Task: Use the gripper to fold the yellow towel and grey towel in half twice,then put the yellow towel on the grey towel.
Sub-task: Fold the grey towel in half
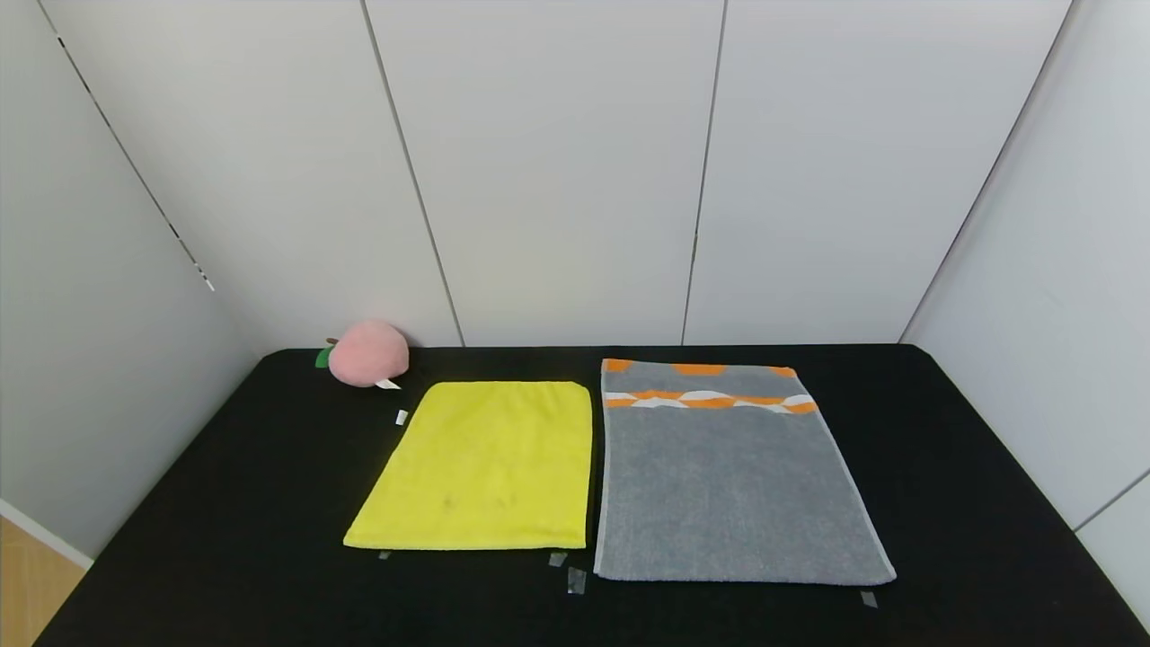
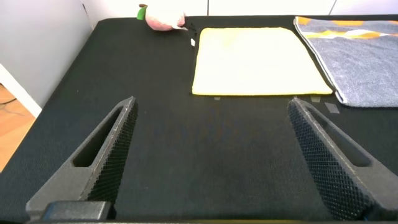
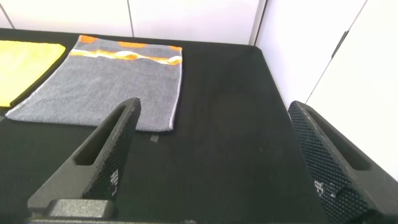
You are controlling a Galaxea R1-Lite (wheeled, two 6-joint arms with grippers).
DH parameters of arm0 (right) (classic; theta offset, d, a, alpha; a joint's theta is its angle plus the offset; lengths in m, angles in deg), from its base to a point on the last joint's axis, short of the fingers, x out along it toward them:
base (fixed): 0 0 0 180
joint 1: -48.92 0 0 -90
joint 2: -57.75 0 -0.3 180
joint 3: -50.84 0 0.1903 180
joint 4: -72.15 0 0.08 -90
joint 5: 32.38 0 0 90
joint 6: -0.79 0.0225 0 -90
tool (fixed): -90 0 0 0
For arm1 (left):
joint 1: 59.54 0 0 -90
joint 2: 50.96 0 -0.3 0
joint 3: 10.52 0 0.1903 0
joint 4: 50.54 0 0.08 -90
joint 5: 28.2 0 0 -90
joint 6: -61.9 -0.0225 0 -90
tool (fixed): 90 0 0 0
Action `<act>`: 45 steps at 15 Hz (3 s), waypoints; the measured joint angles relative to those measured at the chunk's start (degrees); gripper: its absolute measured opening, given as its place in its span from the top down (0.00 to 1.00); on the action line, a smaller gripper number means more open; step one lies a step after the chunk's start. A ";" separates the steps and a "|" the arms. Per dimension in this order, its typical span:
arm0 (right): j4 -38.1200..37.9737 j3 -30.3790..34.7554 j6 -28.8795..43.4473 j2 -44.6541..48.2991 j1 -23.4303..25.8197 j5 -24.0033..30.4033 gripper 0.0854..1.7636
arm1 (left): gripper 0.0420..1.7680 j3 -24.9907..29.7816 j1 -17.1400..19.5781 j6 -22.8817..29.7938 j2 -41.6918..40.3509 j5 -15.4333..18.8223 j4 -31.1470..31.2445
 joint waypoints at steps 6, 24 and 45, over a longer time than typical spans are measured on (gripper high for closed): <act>-1.07 -3.61 -0.07 -1.93 -0.35 0.05 0.03 | 0.03 -2.95 0.02 0.34 0.17 0.10 1.19; -0.93 -29.84 -6.62 -44.59 -1.74 5.06 0.03 | 0.03 -40.95 -4.51 -8.89 45.48 8.25 11.04; -0.22 -38.14 -10.58 -88.76 -5.47 4.56 0.03 | 0.03 -62.04 -39.50 -9.47 97.68 2.28 13.46</act>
